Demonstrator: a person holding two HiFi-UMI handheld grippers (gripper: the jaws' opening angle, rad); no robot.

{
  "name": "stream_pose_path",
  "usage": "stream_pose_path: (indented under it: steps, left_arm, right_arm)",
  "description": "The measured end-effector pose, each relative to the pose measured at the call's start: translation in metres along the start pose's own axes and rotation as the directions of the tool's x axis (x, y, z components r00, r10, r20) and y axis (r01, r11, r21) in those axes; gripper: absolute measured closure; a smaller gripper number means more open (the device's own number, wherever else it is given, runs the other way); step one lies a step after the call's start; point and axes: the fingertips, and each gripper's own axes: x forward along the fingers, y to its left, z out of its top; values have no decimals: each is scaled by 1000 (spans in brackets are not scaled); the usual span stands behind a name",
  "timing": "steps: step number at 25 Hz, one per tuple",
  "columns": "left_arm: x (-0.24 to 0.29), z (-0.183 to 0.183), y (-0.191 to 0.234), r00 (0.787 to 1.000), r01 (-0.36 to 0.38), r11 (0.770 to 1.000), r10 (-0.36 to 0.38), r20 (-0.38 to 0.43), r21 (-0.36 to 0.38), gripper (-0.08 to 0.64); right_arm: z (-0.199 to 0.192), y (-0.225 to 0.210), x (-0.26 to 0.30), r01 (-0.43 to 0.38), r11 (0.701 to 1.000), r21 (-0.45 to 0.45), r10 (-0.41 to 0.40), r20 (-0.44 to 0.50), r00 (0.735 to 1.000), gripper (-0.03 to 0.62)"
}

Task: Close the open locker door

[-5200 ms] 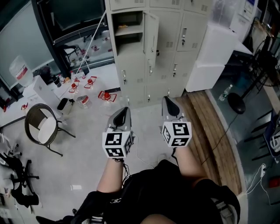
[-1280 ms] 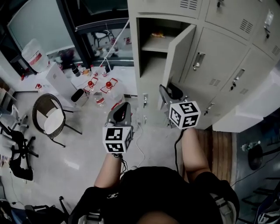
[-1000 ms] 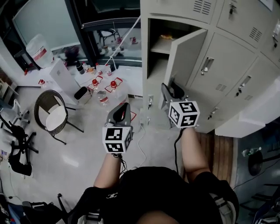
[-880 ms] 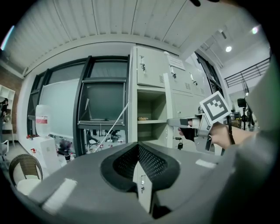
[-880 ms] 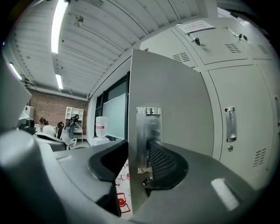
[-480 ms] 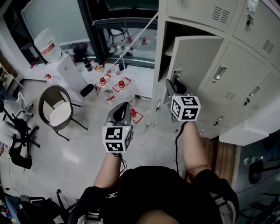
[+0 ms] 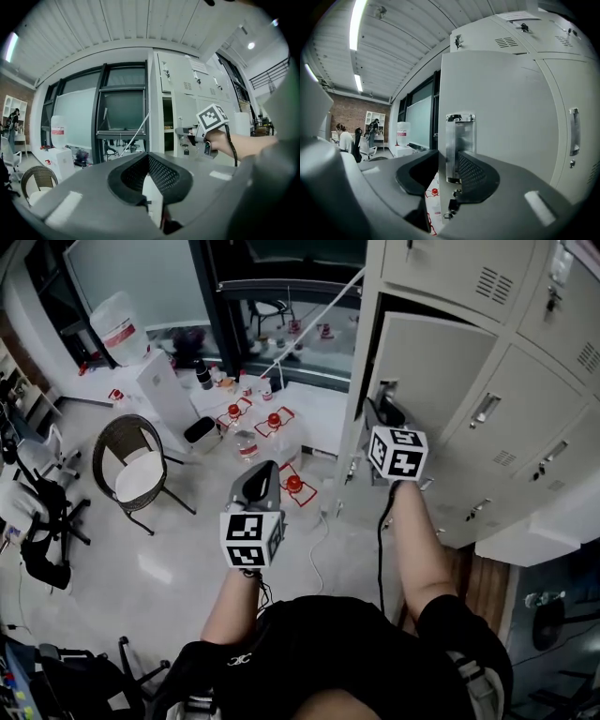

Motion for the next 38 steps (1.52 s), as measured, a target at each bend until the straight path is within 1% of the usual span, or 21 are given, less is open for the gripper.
stream_pose_path:
  steps: [10, 12, 14, 15, 16, 18, 19, 20, 23, 25, 28, 31, 35, 38]
  left_arm:
    - [-23, -6, 26, 997, -76, 997, 76, 2, 3, 558]
    - [-29, -7, 32, 996, -92, 996, 92, 2, -3, 558]
    - [-34, -8, 38, 994, -108, 994, 108, 4, -6, 560]
    - [-36, -8, 40, 993, -114, 993, 114, 4, -7, 560]
    - [-38, -9, 42, 993, -119, 993, 119, 4, -7, 560]
    - [-40, -10, 46, 992, -127, 992, 127, 2, -6, 560]
    - [-41, -11, 47, 992, -129, 992, 129, 0, -7, 558]
    - [-42, -12, 49, 991, -131, 991, 131, -2, -8, 560]
    - [-40, -11, 48, 992, -128, 992, 128, -4, -7, 559]
    - [-39, -11, 43, 993, -118, 993, 118, -4, -4, 559]
    - [-38, -12, 37, 995, -102, 995, 102, -8, -2, 560]
    - [-35, -13, 31, 996, -89, 996, 89, -12, -5, 560]
    - [-28, -11, 19, 998, -60, 998, 60, -8, -7, 559]
    - [-23, -9, 5, 1000, -29, 1000, 29, -3, -4, 560]
  right_arm:
    - [4, -13, 42, 71, 997, -4, -72, -15, 997, 453]
    - [6, -16, 50, 72, 997, -10, -72, -15, 997, 453]
    - [8, -23, 58, 78, 997, 3, -78, -25, 997, 456]
    - [7, -30, 62, 96, 995, 18, -95, -35, 995, 463]
    - [6, -40, 65, 119, 992, 40, -117, -42, 992, 488]
    - [1, -58, 69, 151, 984, 91, -147, -49, 988, 499]
    - [0, -64, 70, 158, 982, 100, -153, -50, 987, 579]
    - [-1, -66, 69, 159, 983, 89, -155, -47, 987, 580]
    - [-2, -64, 71, 155, 988, 15, -154, -26, 988, 580]
    - [-2, -63, 71, 152, 988, 7, -152, -24, 988, 580]
    - [1, -59, 62, 147, 989, 15, -147, -15, 989, 580]
    - [8, -50, 44, 119, 993, 18, -120, 34, 992, 580]
    - [26, -28, -6, 89, 996, 28, -92, 121, 988, 580]
    - [32, -14, -48, 73, 997, 28, -77, 172, 982, 580]
